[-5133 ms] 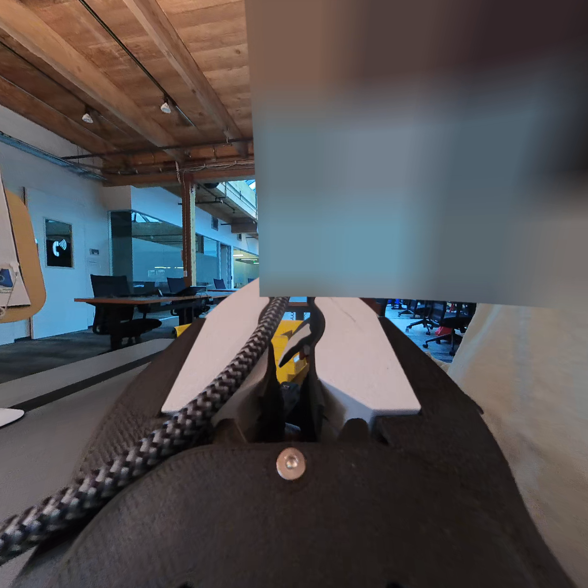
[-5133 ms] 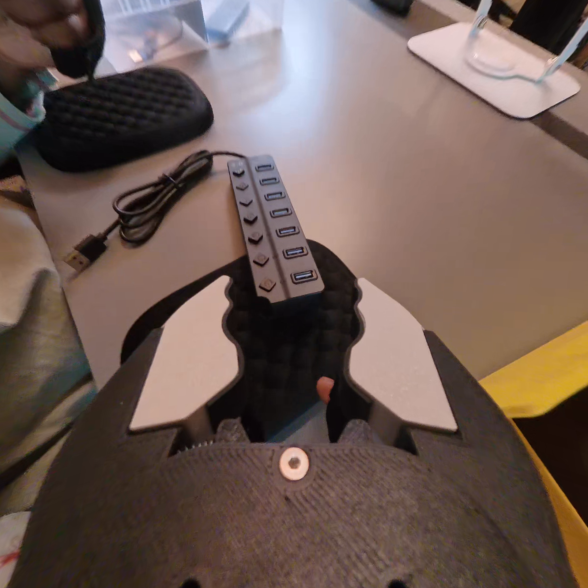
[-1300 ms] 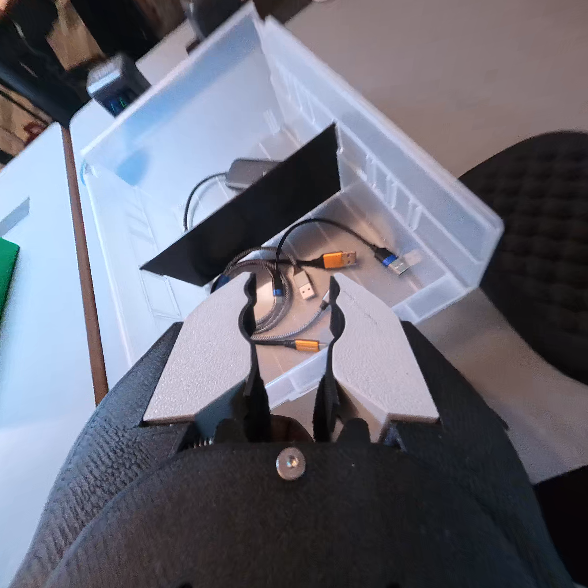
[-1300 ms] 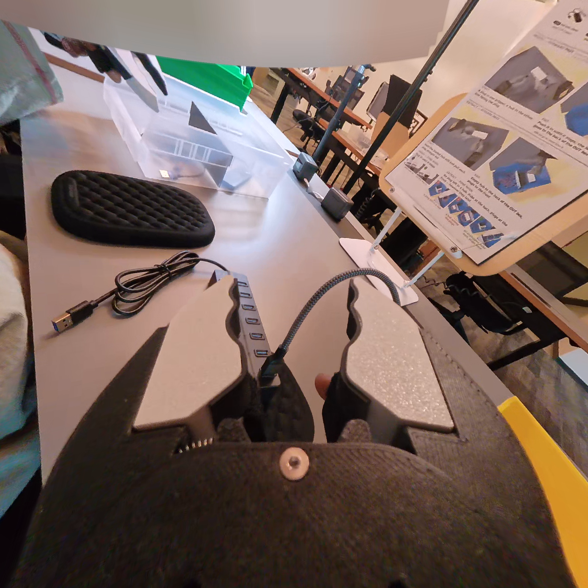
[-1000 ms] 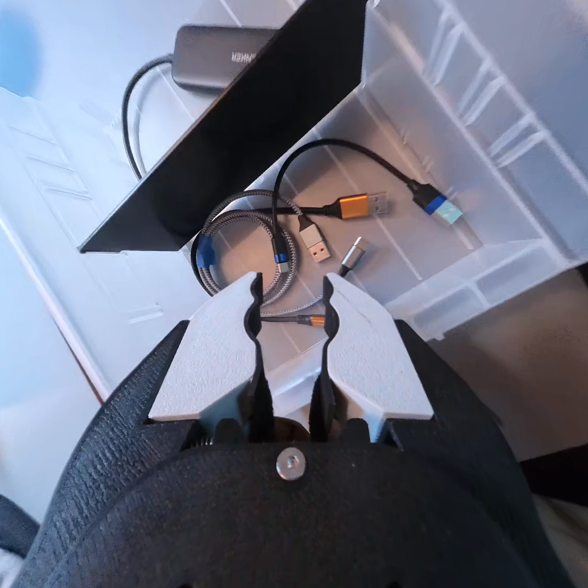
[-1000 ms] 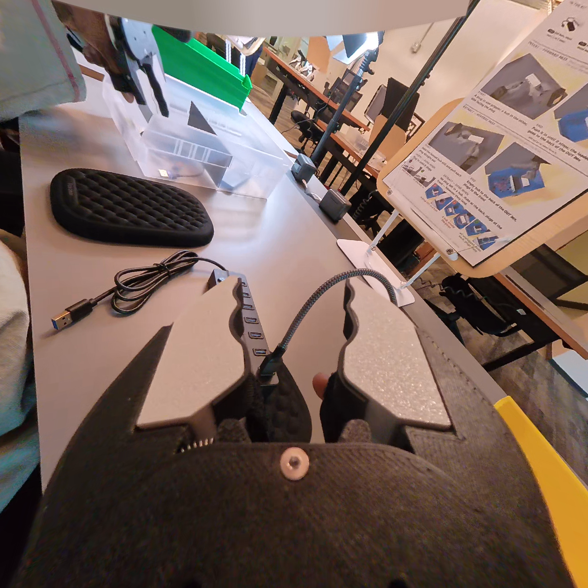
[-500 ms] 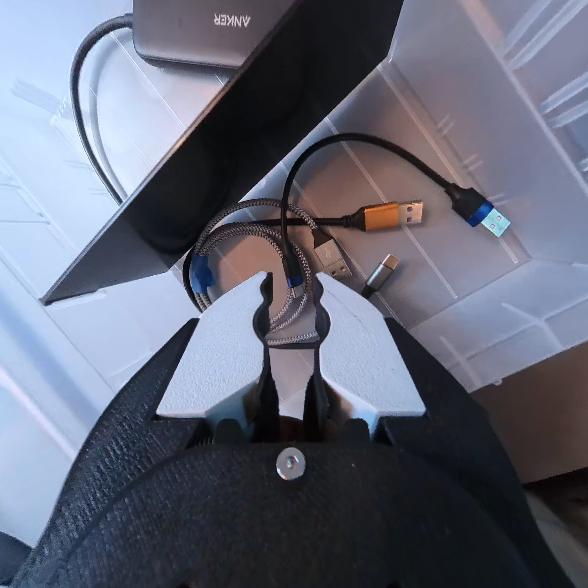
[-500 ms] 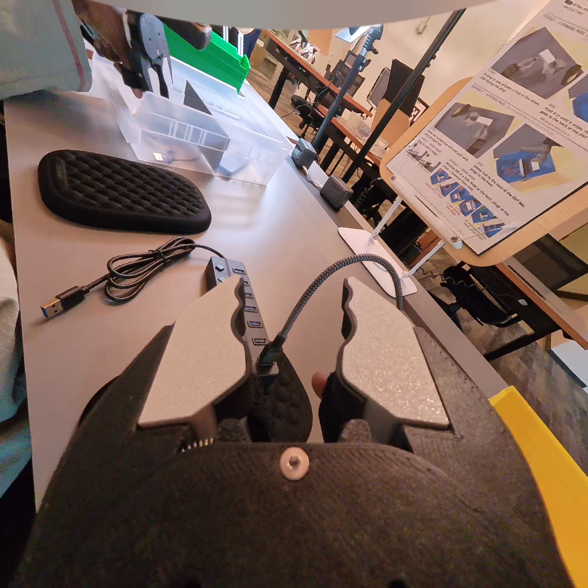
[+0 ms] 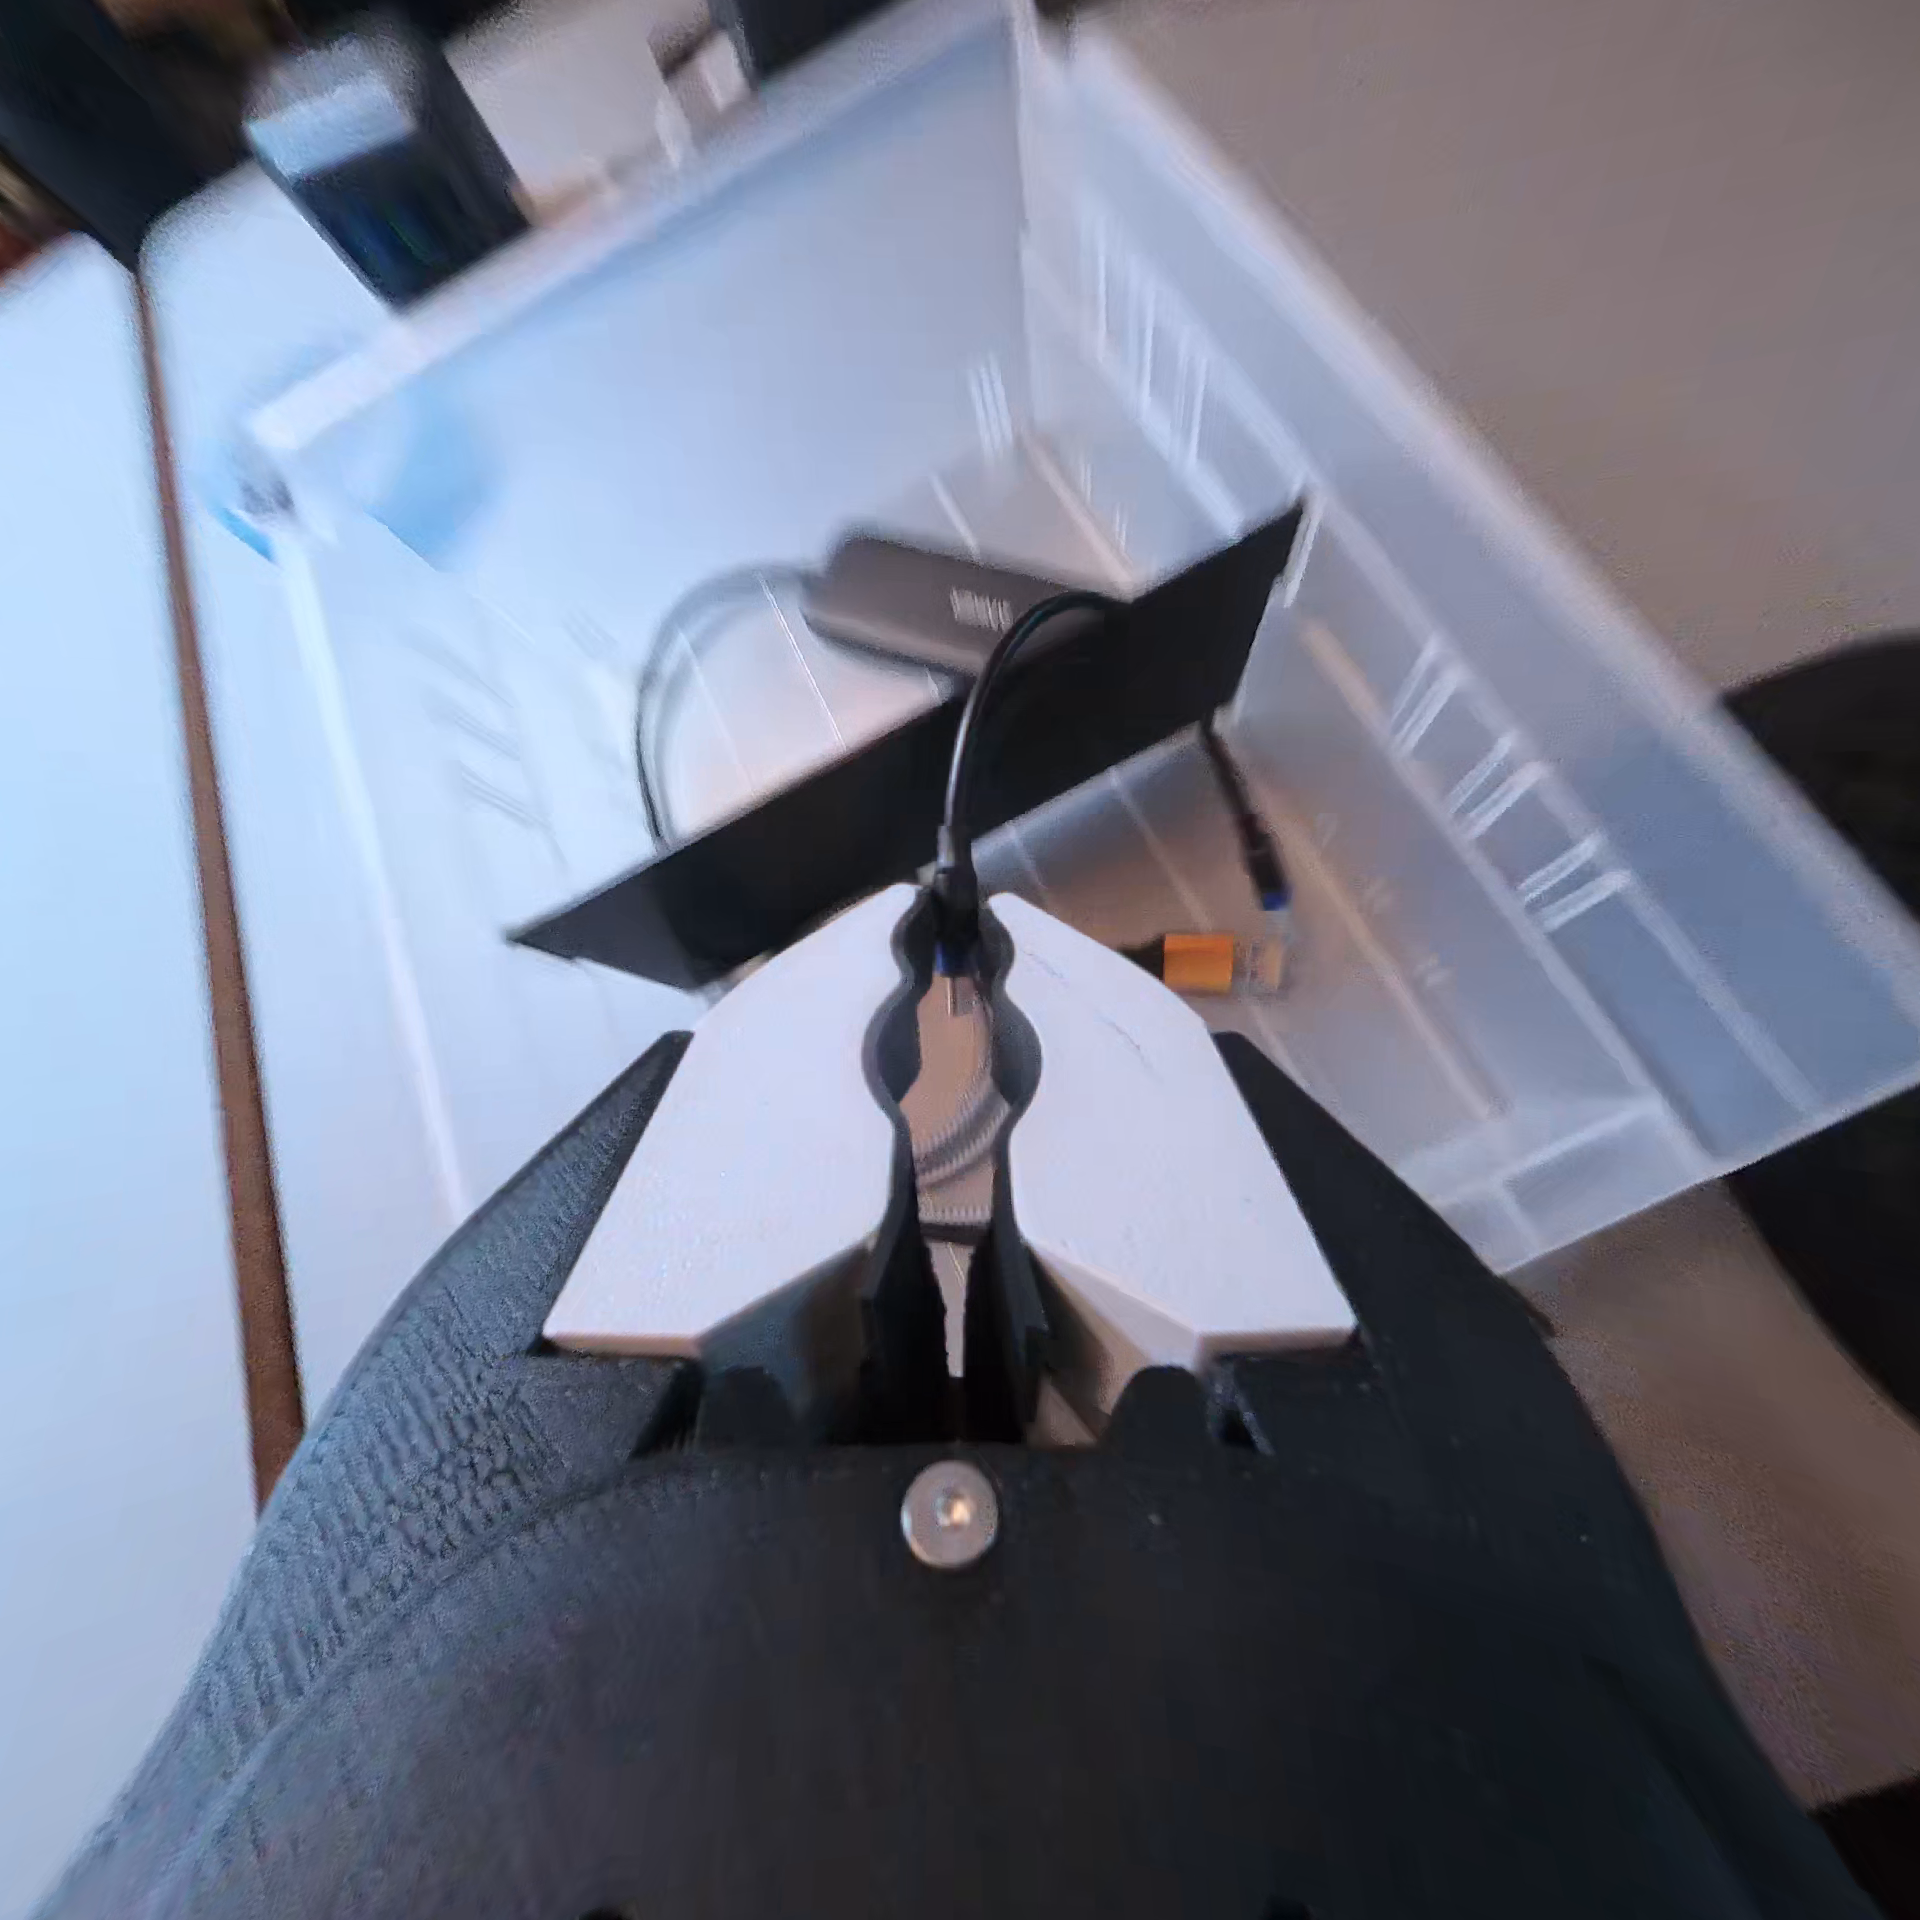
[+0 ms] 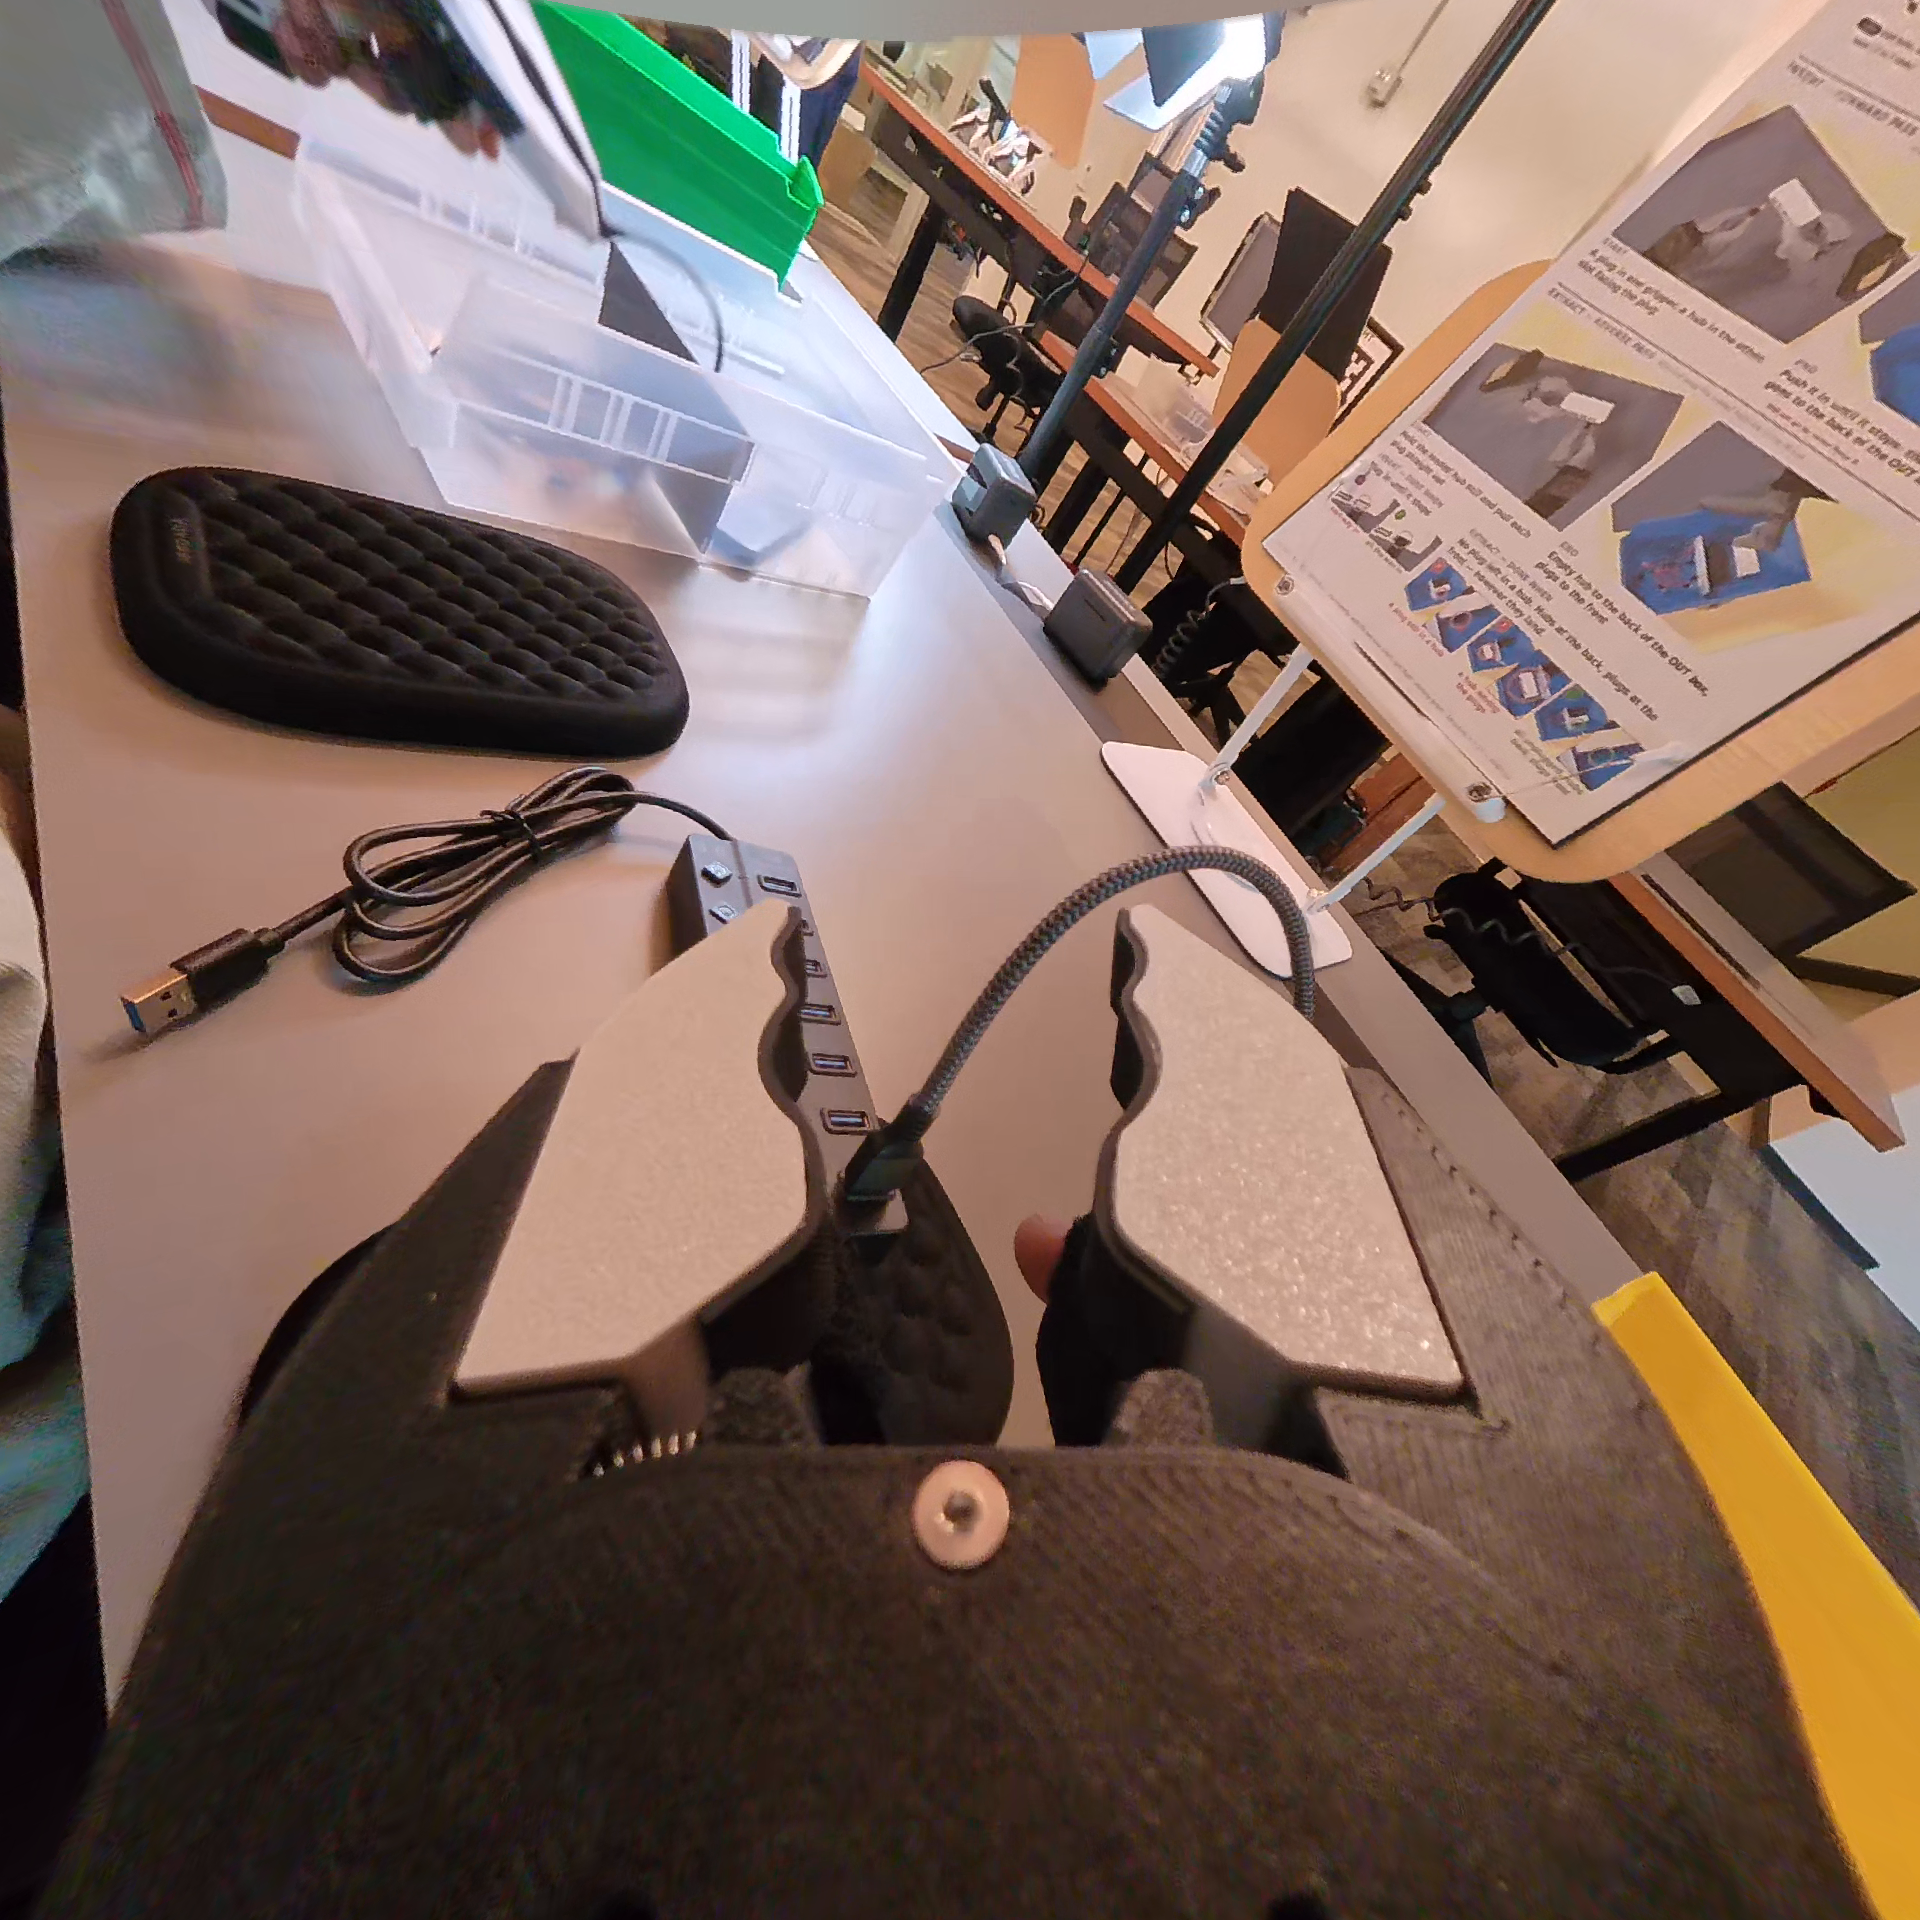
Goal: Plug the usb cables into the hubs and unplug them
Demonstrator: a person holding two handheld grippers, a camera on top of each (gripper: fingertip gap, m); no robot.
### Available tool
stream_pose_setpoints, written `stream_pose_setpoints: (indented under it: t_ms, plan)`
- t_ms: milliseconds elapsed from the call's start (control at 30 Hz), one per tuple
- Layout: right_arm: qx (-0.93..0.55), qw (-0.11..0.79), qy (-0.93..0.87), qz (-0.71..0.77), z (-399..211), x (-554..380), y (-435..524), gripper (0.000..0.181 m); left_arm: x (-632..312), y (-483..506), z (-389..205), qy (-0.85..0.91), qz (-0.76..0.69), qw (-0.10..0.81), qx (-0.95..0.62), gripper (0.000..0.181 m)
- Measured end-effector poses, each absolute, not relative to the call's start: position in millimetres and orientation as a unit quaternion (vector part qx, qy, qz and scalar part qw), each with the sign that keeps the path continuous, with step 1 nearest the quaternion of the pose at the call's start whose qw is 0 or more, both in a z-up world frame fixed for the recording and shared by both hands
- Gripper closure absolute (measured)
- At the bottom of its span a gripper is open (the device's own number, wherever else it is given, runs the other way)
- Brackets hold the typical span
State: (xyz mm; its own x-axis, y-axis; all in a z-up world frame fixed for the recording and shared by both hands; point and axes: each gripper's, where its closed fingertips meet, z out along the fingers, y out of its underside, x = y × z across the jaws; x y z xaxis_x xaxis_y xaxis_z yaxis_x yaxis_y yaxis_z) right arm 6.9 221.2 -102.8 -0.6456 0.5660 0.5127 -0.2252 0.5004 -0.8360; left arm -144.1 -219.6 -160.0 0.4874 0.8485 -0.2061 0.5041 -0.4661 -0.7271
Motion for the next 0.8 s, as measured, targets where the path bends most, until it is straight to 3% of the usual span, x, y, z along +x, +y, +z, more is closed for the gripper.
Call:
stream_pose_setpoints:
  t_ms: [33,200,367,567,667,800]
  plan:
    - [-0.11,0.405,-0.766,0.487,-102.8,6.9,219.7,0.125,-143.2,-218.0,-140.9,-0.413,0.315,0.334,-0.787,0.174]
    - [-0.09,0.395,-0.76,0.509,-98.8,9.2,203.4,0.126,-121.4,-201.5,-51.8,-0.352,0.425,0.474,-0.687,0.175]
    - [-0.063,0.379,-0.735,0.559,-89.9,9.0,168.1,0.126,-91.6,-169.5,3.2,-0.291,0.444,0.593,-0.606,0.174]
    - [-0.057,0.388,-0.662,0.639,-65.6,6.0,130.2,0.121,-62.8,-107.4,23.6,-0.239,0.368,0.724,-0.533,0.174]
    - [-0.112,0.372,-0.597,0.702,-45.9,1.5,114.9,0.134,-56.1,-75.1,23.1,-0.231,0.307,0.778,-0.498,0.174]
    - [-0.158,0.416,-0.536,0.717,-33.6,-7.4,95.3,0.134,-55.8,-37.5,17.1,-0.243,0.222,0.824,-0.46,0.174]
